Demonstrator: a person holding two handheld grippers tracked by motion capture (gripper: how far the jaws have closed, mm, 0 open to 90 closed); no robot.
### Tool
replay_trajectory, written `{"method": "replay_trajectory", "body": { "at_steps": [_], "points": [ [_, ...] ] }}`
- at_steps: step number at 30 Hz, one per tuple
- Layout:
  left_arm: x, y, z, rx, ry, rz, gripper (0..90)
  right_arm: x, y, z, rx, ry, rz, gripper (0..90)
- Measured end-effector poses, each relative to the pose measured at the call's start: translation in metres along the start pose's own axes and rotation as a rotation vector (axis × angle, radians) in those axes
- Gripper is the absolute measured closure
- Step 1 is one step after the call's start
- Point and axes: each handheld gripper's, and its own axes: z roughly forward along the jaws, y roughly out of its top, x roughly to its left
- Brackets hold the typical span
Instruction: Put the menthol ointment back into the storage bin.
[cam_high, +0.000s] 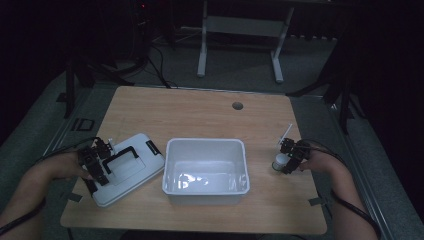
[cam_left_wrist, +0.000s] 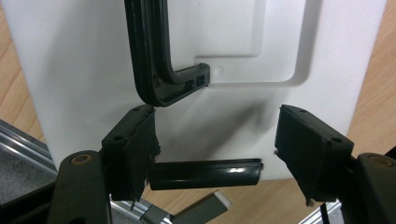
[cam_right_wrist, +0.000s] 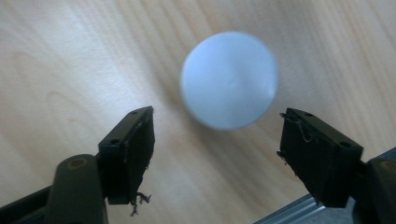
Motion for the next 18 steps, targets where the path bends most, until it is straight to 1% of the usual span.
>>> {"method": "replay_trajectory", "body": {
  "at_steps": [4, 6, 8, 9, 10, 13, 14, 16, 18],
  "points": [
    [0.001, 0.000, -0.001, 0.003, 0.004, -0.001, 28.9, -0.004, 0.007, 0.003, 0.005, -0.005, -0.026, 29.7],
    [0.001, 0.000, -0.001, 0.001, -0.002, 0.000, 28.9, -0.005, 0.012, 0.004, 0.011, -0.013, -0.040, 30.9],
    [0.001, 0.000, -0.001, 0.004, -0.003, 0.000, 28.9, -0.006, 0.016, 0.005, 0.024, -0.013, -0.053, 32.4],
    [0.001, 0.000, 0.000, 0.004, -0.007, 0.002, 28.9, -0.006, 0.019, 0.005, 0.027, -0.021, -0.071, 33.3],
    [0.001, 0.000, 0.000, 0.004, -0.007, 0.002, 28.9, -0.006, 0.020, 0.005, 0.034, -0.020, -0.075, 34.1],
    [0.001, 0.000, 0.000, 0.009, -0.005, 0.007, 29.0, -0.004, 0.026, 0.006, 0.048, -0.034, -0.127, 36.7],
    [0.001, 0.000, 0.000, 0.009, -0.007, 0.007, 28.9, -0.004, 0.027, 0.006, 0.049, -0.036, -0.136, 36.8],
    [0.001, -0.001, 0.000, 0.012, -0.010, 0.008, 29.0, -0.002, 0.029, 0.005, 0.040, -0.057, -0.188, 40.4],
    [0.000, -0.002, 0.000, 0.019, -0.005, 0.007, 28.9, 0.000, 0.030, 0.005, 0.033, -0.054, -0.206, 43.5]
  ]
}}
